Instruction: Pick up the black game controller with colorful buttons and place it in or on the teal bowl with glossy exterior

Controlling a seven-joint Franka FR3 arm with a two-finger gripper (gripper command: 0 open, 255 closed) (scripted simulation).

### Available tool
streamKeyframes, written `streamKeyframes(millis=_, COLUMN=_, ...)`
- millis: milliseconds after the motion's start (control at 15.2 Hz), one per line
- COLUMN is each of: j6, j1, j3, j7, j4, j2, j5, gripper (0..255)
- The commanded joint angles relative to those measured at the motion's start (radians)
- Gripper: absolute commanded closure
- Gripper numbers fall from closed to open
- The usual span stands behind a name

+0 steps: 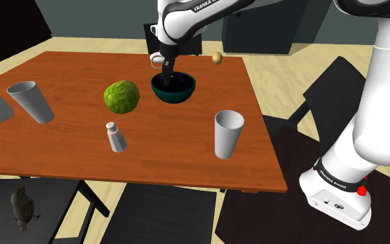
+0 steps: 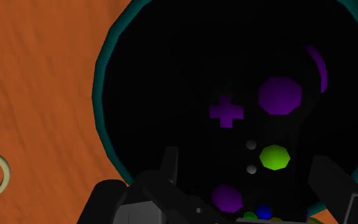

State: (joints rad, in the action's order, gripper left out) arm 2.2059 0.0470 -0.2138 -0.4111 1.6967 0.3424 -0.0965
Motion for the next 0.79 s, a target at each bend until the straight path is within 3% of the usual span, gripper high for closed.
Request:
streamKeyframes(millis=0, j6=0.000, j1=0.000, j3=0.000, j7=0.000, j4=0.000, j2=0.000, j5=0.000, gripper=0)
streamKeyframes(millis=330, j6=-0.100, j1=-0.005, j3=-0.006, j7=-0.011, j4=-0.041, j2=-0.061, j5=0.017, gripper=0)
streamKeyframes(millis=726, j6=-0.100, j1=-0.005, j3=-0.006, j7=-0.011, j4=-0.041, j2=-0.061, j5=0.017, gripper=0)
